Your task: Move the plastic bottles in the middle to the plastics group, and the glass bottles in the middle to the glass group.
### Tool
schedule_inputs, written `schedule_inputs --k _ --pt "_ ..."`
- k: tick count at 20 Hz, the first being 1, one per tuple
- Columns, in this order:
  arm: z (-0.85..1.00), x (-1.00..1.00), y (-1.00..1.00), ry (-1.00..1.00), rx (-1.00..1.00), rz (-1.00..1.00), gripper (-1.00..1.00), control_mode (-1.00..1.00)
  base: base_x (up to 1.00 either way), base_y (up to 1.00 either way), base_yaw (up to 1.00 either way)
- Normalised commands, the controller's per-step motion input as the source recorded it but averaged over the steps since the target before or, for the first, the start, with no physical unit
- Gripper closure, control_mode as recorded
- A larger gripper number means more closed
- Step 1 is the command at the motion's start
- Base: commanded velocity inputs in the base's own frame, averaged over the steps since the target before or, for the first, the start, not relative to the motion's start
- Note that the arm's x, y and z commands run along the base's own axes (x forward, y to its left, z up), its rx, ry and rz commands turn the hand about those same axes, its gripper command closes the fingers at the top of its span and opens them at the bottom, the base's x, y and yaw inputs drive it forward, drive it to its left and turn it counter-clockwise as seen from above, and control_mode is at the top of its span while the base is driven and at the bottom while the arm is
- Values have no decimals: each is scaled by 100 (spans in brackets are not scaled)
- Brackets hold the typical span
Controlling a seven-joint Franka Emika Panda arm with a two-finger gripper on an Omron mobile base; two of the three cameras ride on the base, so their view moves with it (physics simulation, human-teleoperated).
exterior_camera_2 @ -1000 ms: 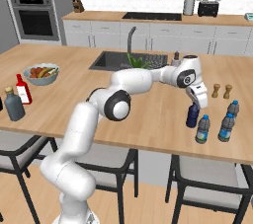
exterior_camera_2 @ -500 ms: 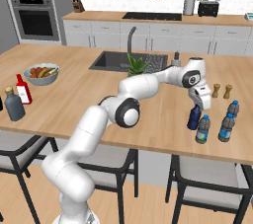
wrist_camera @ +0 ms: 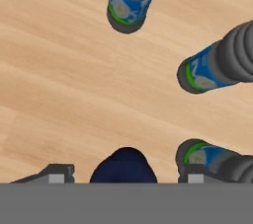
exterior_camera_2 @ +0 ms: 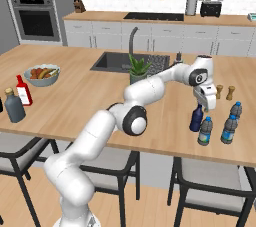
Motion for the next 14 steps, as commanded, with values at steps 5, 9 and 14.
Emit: schedule_inputs --k 5,9,14 --pt "5 -35 23 -22 -2 0 -100 -100 0 0 0" --pt "21 -50 59 -28 -6 0 -100 -100 0 0 0" --pt "34 -59 64 -26 -9 0 -100 -100 0 0 0"
